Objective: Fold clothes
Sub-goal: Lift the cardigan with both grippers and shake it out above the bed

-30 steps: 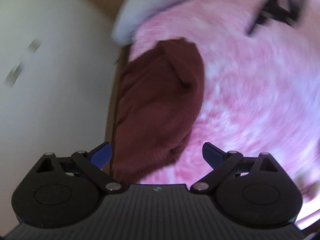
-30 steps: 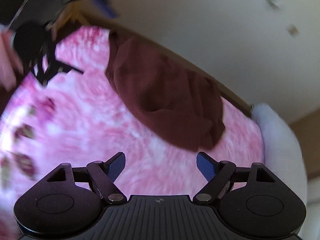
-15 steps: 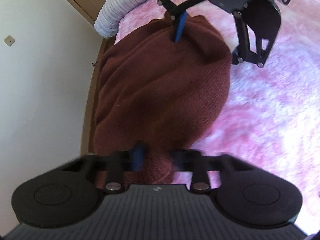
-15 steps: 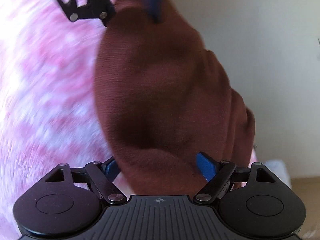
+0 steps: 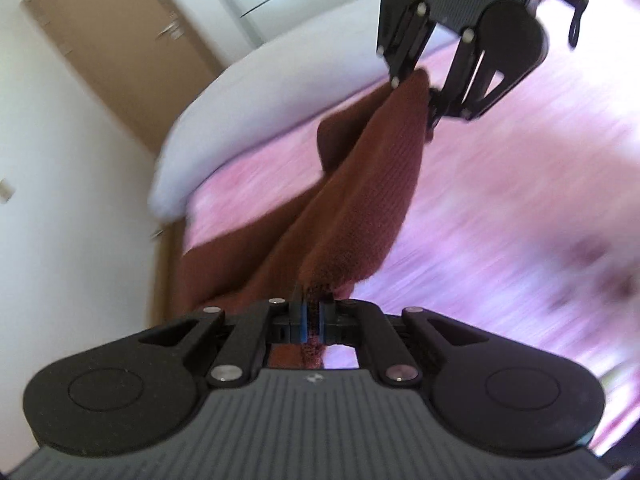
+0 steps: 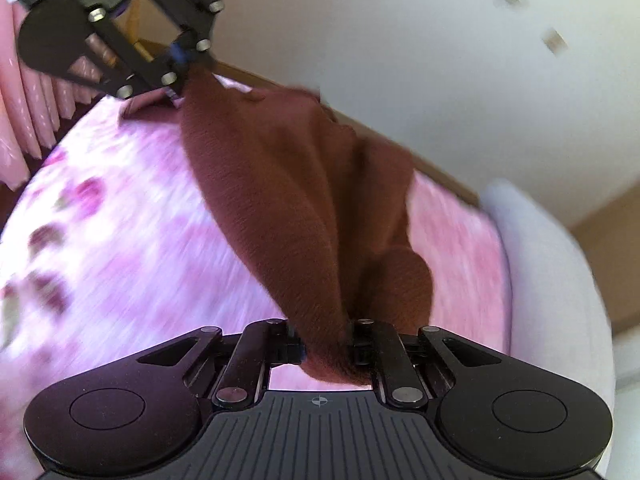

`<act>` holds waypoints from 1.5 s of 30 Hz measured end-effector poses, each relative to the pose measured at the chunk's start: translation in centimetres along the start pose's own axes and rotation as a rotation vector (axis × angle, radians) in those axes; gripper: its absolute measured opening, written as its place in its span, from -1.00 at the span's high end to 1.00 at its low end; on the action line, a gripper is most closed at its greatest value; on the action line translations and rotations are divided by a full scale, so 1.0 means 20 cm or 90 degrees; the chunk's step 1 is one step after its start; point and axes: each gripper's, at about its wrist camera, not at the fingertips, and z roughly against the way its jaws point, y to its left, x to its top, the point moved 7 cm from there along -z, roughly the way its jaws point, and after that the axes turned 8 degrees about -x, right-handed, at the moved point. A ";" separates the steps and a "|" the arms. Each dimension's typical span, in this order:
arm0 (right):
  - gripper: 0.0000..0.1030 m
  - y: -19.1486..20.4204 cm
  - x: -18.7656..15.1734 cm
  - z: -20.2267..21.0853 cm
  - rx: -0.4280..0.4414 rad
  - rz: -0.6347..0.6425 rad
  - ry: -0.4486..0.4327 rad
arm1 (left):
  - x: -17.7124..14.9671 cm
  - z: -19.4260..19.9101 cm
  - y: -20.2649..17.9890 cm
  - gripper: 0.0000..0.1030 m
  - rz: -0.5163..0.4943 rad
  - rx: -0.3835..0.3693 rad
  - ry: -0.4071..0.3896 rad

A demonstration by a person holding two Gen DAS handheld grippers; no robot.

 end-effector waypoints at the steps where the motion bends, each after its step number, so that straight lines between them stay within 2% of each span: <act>1: 0.80 0.00 -0.14 0.12 -0.006 -0.020 0.015 | 0.10 0.03 -0.14 0.95 -0.007 -0.026 -0.012; 5: 0.80 0.09 -0.73 0.62 -0.024 -0.127 0.083 | 0.45 0.10 -0.82 0.95 -0.029 -0.146 -0.038; 9: 0.80 0.21 -1.29 1.09 -0.043 -0.216 0.162 | 0.78 0.09 -1.41 0.95 -0.024 -0.263 -0.055; 13: 0.80 0.28 -1.74 1.50 -0.087 -0.307 0.233 | 1.06 0.01 -1.79 0.92 -0.012 -0.367 -0.061; 15: 0.79 0.27 -1.92 1.59 -0.114 -0.327 0.266 | 1.12 -0.05 -1.90 0.76 -0.027 -0.394 -0.046; 17: 0.77 0.38 -2.08 1.58 -0.134 -0.318 0.322 | 1.10 -0.07 -1.92 0.54 -0.059 -0.394 -0.032; 18: 0.70 0.44 -2.11 1.56 -0.143 -0.307 0.357 | 1.10 -0.08 -1.93 0.47 -0.075 -0.394 -0.025; 19: 0.46 0.49 -2.13 1.53 -0.159 -0.290 0.402 | 1.05 -0.08 -1.92 0.36 -0.092 -0.389 -0.017; 20: 0.32 0.51 -2.19 1.52 -0.177 -0.277 0.438 | 0.95 -0.06 -1.90 0.27 -0.111 -0.380 -0.007; 21: 0.11 0.53 -2.22 1.51 -0.191 -0.275 0.458 | 0.86 -0.05 -1.86 0.22 -0.131 -0.367 0.004; 22: 0.04 0.56 -2.25 1.50 -0.201 -0.282 0.470 | 0.77 -0.07 -1.80 0.09 -0.158 -0.343 0.021; 24: -0.05 0.66 -2.24 1.55 -0.215 -0.319 0.469 | 0.61 -0.14 -1.70 0.04 -0.226 -0.297 0.054; 26: -0.06 0.82 -2.14 1.58 -0.214 -0.350 0.446 | 0.43 -0.21 -1.61 0.04 -0.312 -0.259 0.086; 29: -0.07 1.09 -1.87 1.47 -0.140 -0.394 0.362 | 0.20 -0.29 -1.51 0.04 -0.454 -0.244 0.094; 33: -0.10 1.44 -1.50 1.22 -0.038 -0.345 0.289 | -0.06 -0.39 -1.43 -0.01 -0.659 -0.250 0.047; 36: -0.19 1.69 -1.34 1.05 -0.005 -0.256 0.284 | -0.20 -0.47 -1.40 -0.15 -0.816 -0.239 -0.018; 38: -0.24 1.79 -1.33 0.96 -0.007 -0.203 0.304 | -0.27 -0.53 -1.38 -0.20 -0.914 -0.232 -0.070; 41: -0.24 1.91 -1.35 0.85 -0.013 -0.138 0.337 | -0.33 -0.62 -1.36 -0.17 -1.004 -0.239 -0.109; 42: -0.24 1.91 -1.38 0.82 -0.013 -0.134 0.341 | -0.33 -0.64 -1.36 -0.11 -1.013 -0.245 -0.111; 43: -0.24 1.92 -1.40 0.79 -0.013 -0.131 0.345 | -0.31 -0.66 -1.36 0.18 -1.004 -0.260 -0.101; 44: -0.24 1.91 -1.42 0.77 -0.008 -0.144 0.348 | -0.29 -0.68 -1.35 0.75 -0.980 -0.276 -0.075; 45: -0.22 1.87 -1.44 0.77 0.003 -0.181 0.350 | -0.26 -0.68 -1.35 0.89 -0.946 -0.280 -0.055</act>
